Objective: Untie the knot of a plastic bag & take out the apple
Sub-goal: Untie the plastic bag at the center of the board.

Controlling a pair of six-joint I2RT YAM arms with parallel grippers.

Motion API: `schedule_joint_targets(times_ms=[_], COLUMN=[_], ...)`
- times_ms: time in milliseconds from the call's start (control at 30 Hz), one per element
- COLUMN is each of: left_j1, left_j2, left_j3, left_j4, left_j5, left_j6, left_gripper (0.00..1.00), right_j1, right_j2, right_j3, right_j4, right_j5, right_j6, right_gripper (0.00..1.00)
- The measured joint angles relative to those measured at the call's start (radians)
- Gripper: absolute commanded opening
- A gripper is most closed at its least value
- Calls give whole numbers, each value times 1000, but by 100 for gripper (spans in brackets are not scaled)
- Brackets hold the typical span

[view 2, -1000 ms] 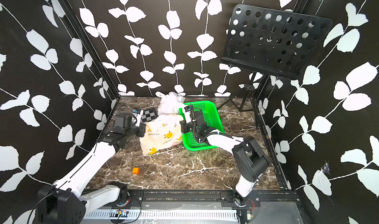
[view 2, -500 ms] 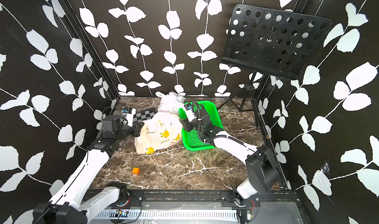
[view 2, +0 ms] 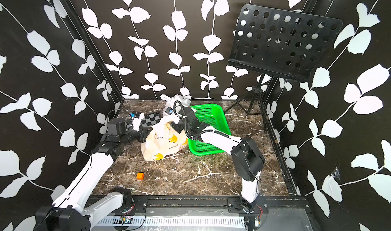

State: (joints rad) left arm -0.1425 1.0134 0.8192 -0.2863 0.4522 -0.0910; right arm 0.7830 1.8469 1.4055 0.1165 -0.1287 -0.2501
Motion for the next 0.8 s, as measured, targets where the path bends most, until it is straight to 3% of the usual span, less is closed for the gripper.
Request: schedule_joint_targets(times_ms=[233,500,533,667,800], left_j1=[0,12,14,15,15], left_j2=[-6,-47,-42,-31,-52], left_j3=[0,0,0,0,27], left_j4=[-19,-76,-90,-135,-144], left_j5=[-125,-285,-293,-272,-227], left_j6=[2,-18,-20,-18,-44], left_gripper=[0,0,6,47,77], right_j1=[-50,-114,-115,-110,-108], right_j2=[-82,-159,-159,-159,-153], right_j3=[-86,-241,-253,-262,-262], right_j4=[84,315,343,399,444], right_j5=[35,3,-7,-39,-57], right_j6=[152,467,502,587,609], right_gripper=[0,0,0,0,0])
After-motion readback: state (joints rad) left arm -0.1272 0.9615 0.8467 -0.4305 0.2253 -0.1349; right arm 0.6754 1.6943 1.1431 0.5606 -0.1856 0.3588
